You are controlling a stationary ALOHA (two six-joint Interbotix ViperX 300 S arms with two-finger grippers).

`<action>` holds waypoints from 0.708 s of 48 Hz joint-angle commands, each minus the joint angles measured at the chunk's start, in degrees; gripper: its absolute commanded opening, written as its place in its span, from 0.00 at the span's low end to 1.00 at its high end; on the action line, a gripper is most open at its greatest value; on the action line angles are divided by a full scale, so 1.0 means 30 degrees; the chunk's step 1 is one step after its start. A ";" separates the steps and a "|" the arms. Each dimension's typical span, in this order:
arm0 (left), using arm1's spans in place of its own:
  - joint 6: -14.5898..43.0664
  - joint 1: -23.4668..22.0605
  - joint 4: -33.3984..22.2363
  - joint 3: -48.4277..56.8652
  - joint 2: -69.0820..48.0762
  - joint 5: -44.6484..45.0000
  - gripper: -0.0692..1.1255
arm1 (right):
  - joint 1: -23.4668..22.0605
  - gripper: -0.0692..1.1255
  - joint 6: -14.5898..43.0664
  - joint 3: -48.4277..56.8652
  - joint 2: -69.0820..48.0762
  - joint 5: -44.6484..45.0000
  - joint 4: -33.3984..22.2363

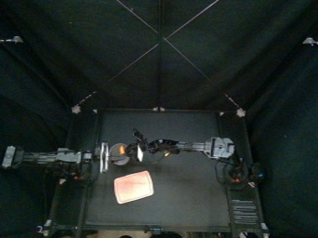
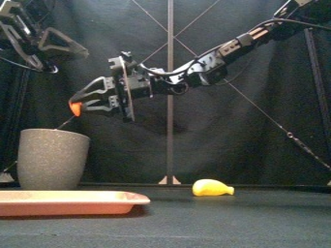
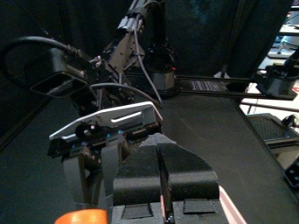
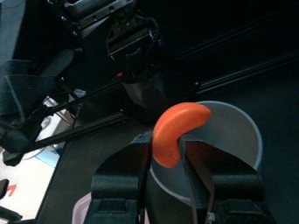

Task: Pick the tangerine then place it in the grey bowl
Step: Drop tangerine in the grey bowl and return to neutral

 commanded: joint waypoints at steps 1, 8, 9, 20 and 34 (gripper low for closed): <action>0.0000 -0.0029 0.0059 -0.0469 0.0029 -0.0205 0.14 | -0.0029 0.59 0.0000 -0.0967 -0.0234 -0.0117 0.0029; 0.0000 -0.0029 0.0059 -0.0410 0.0029 -0.0205 0.14 | -0.0029 0.73 0.0000 -0.1143 -0.0117 0.0146 0.0029; 0.0000 -0.0029 0.0059 -0.0410 0.0029 -0.0205 0.14 | -0.0029 0.76 0.0000 -0.1113 -0.0146 0.0176 0.0029; 0.0000 0.0000 0.0059 -0.0352 0.0029 -0.0205 0.14 | 0.0029 0.90 0.0029 -0.0908 -0.0322 0.1523 0.0000; 0.0000 0.0059 0.0088 -0.0322 0.0029 -0.0205 0.14 | 0.0352 0.90 0.0000 0.1787 -0.2432 0.1963 -0.0498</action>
